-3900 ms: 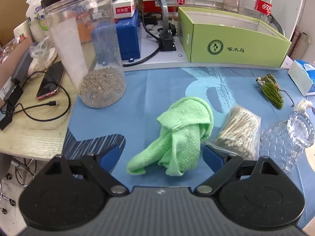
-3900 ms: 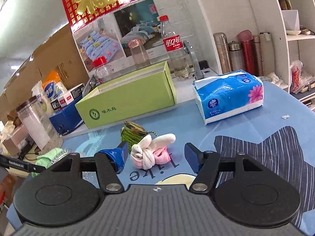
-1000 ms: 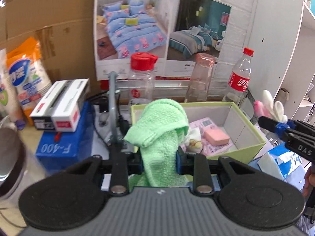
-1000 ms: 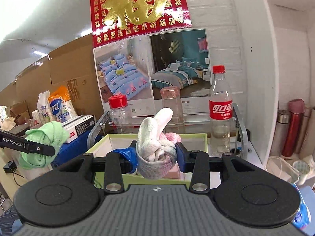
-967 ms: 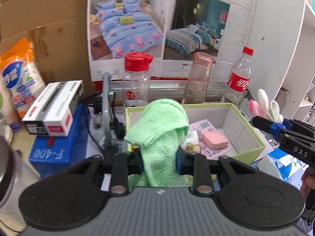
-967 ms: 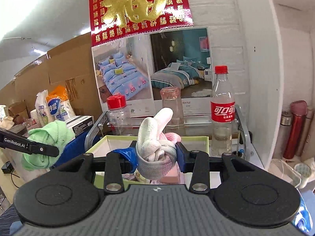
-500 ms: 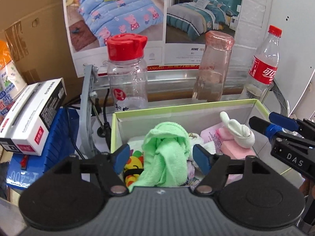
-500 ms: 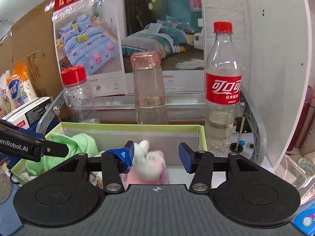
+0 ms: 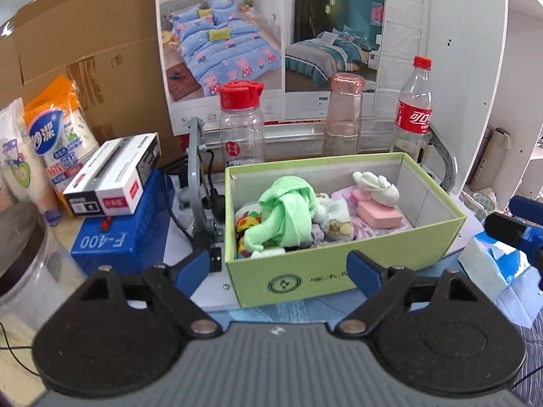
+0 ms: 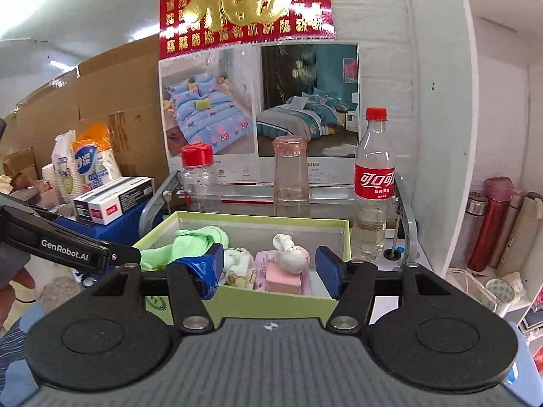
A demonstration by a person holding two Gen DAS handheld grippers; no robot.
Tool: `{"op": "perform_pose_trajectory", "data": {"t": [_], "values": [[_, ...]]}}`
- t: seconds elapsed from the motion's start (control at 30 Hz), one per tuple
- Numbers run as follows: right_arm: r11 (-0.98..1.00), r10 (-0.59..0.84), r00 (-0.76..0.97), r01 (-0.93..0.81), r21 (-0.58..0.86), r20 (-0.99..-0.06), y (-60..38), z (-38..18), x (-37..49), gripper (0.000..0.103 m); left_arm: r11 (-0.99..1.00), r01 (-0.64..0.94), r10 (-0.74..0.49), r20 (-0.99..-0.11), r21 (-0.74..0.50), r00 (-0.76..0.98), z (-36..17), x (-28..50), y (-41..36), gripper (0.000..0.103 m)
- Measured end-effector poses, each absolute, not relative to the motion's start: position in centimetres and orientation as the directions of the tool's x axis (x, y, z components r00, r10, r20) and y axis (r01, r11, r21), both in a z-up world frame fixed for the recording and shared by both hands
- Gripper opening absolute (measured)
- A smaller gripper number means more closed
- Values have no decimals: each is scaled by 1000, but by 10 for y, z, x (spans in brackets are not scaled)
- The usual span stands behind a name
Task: Organize soft objects
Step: 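Lower both items into the lime-green box and open both tools, then move the left tool to the cotton swab bag while the right tool approaches the green lure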
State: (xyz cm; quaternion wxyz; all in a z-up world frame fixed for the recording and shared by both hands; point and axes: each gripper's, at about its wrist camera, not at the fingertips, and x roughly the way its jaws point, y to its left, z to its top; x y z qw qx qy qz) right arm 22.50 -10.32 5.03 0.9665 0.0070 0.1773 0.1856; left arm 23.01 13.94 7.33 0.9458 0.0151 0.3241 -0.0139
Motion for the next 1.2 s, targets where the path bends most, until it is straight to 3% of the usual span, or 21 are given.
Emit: {"op": "perform_pose_trajectory", "data": {"t": [0.47, 0.7, 0.8, 0.97, 1.1, 1.2], "values": [[976, 216, 921, -194, 97, -326, -172, 35, 69, 47, 998, -46, 55, -595, 31, 802, 51, 126, 164, 92], [962, 267, 891, -225, 154, -367, -163, 10, 73, 47, 997, -79, 61, -700, 6, 711, 7, 107, 187, 93], [950, 305, 858, -245, 193, -413, -156, -8, 85, 47, 1000, -19, 4, -742, -12, 671, -10, 101, 190, 93], [941, 332, 823, -255, 222, -461, -150, -25, 93, 47, 979, 157, -8, -739, 133, 673, -22, 86, 183, 93], [945, 314, 824, -221, 243, -472, -154, -31, 99, 48, 923, 378, -181, -789, 69, 588, -29, 86, 173, 93], [942, 316, 822, -210, 263, -475, -155, -31, 103, 48, 900, 416, -148, -804, 132, 576, -42, 90, 159, 93]]}}
